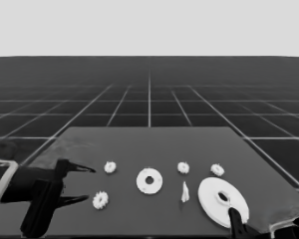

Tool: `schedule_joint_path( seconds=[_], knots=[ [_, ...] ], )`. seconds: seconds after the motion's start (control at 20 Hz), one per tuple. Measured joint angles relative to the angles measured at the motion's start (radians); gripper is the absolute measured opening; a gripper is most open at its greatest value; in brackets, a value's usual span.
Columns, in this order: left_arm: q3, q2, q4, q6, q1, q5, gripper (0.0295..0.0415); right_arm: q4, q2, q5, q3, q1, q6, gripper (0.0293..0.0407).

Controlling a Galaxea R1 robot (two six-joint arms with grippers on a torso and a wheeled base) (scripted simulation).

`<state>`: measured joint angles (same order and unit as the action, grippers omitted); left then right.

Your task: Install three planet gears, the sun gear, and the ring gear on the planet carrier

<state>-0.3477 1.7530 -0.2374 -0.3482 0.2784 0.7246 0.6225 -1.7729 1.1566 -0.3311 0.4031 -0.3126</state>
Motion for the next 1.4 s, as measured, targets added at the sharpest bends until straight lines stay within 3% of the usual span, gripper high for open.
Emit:
schedule_joint_path(
  seconds=[0.05, 0.1, 0.15, 0.2, 0.25, 0.3, 0.35, 0.4, 0.5, 0.65, 0.7, 0.75, 0.85, 1.15, 1.25, 1.4],
  knots=[
    [-0.028, 0.001, -0.030, -0.001, 0.026, -0.020, 0.0297, 0.031, 0.006, 0.010, -0.023, -0.020, -0.001, 0.0308],
    [-0.046, 0.001, -0.047, -0.002, 0.042, -0.031, 0.0314, 0.049, 0.009, 0.015, -0.037, -0.032, -0.002, 0.0337],
    [-0.056, 0.002, -0.058, -0.002, 0.051, -0.038, 0.0346, 0.060, 0.011, 0.019, -0.045, -0.039, -0.003, 0.0368],
    [-0.006, 0.143, -0.539, 0.484, 0.028, 0.408, 0.0377, 0.066, 0.012, 0.021, -0.050, -0.043, -0.003, 0.0380],
    [-0.014, 0.380, -0.445, 0.984, 0.027, 0.905, 0.0395, 0.070, 0.013, 0.022, -0.052, -0.045, -0.003, 0.0383],
    [-0.141, 0.534, -0.134, 1.440, 0.027, 0.933, 0.0403, 0.072, 0.013, 0.023, -0.054, -0.047, -0.003, 0.0384],
    [-0.271, 0.562, 0.049, 1.631, 0.008, 0.922, 0.0397, 0.073, 0.013, 0.023, -0.055, -0.047, -0.003, 0.0384],
    [-0.367, 0.565, 0.151, 1.710, -0.010, 0.894, 0.0391, 0.074, 0.014, 0.023, -0.055, -0.048, -0.003, 0.0384],
    [-0.474, 0.569, 0.243, 1.762, -0.031, 0.865, 0.0386, 0.075, 0.014, 0.023, -0.055, -0.048, -0.003, 0.0385],
    [-0.529, 0.573, 0.282, 1.774, -0.041, 0.854, 0.0385, 0.075, 0.014, 0.023, -0.056, -0.048, -0.003, 0.0385],
    [-0.526, 0.571, 0.061, 1.782, -0.232, 0.826, 0.0385, 0.075, 0.014, 0.023, -0.056, -0.048, -0.003, 0.0385],
    [-0.570, 0.583, -0.070, 1.759, -0.388, 0.803, 0.0385, 0.075, 0.014, 0.023, -0.056, -0.048, -0.003, 0.0385],
    [-0.661, 0.611, -0.170, 1.711, -0.510, 0.762, 0.0385, 0.075, 0.014, 0.023, -0.056, -0.048, -0.003, 0.0385],
    [-0.717, 0.630, -0.206, 1.683, -0.555, 0.735, 0.0385, 0.075, 0.014, 0.023, -0.056, -0.048, -0.003, 0.0385],
    [-0.721, 0.630, -0.208, 1.682, -0.557, 0.733, 0.0315, 0.075, 0.014, 0.023, -0.056, -0.048, -0.003, 0.0385],
    [-0.723, 0.631, -0.209, 1.681, -0.559, 0.732, 0.0312, 0.075, 0.014, 0.023, -0.056, -0.048, -0.003, 0.0385]
  ],
)
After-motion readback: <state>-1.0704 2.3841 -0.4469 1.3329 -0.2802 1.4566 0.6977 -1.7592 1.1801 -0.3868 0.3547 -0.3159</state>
